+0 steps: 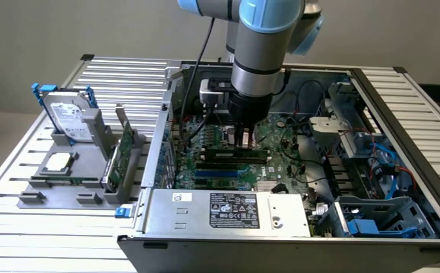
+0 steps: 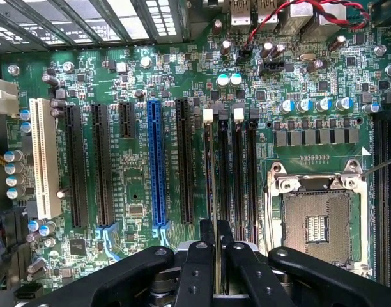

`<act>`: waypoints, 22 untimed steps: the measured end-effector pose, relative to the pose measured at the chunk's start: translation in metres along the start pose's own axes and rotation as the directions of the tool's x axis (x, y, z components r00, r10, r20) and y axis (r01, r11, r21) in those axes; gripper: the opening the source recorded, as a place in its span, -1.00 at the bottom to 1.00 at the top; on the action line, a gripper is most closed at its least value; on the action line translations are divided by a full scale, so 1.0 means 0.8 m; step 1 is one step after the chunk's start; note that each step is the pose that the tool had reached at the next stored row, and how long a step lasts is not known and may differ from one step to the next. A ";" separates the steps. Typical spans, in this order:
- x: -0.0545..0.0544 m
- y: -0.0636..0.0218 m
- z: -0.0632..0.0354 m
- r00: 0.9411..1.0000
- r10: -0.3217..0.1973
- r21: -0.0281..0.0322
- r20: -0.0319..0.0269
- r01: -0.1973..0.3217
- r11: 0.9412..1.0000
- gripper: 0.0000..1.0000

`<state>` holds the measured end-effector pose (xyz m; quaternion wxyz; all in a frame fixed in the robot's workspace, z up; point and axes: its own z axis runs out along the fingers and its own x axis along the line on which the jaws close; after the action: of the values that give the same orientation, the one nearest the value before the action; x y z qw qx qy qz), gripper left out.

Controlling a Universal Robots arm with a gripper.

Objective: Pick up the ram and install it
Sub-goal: 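Insert the ram into the slot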

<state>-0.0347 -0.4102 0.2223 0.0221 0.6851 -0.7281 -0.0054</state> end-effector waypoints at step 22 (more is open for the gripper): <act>-0.001 0.000 0.003 1.000 0.000 -0.001 0.000 0.000 1.000 -0.73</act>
<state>-0.0347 -0.4096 0.2198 0.0222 0.6851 -0.7281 -0.0056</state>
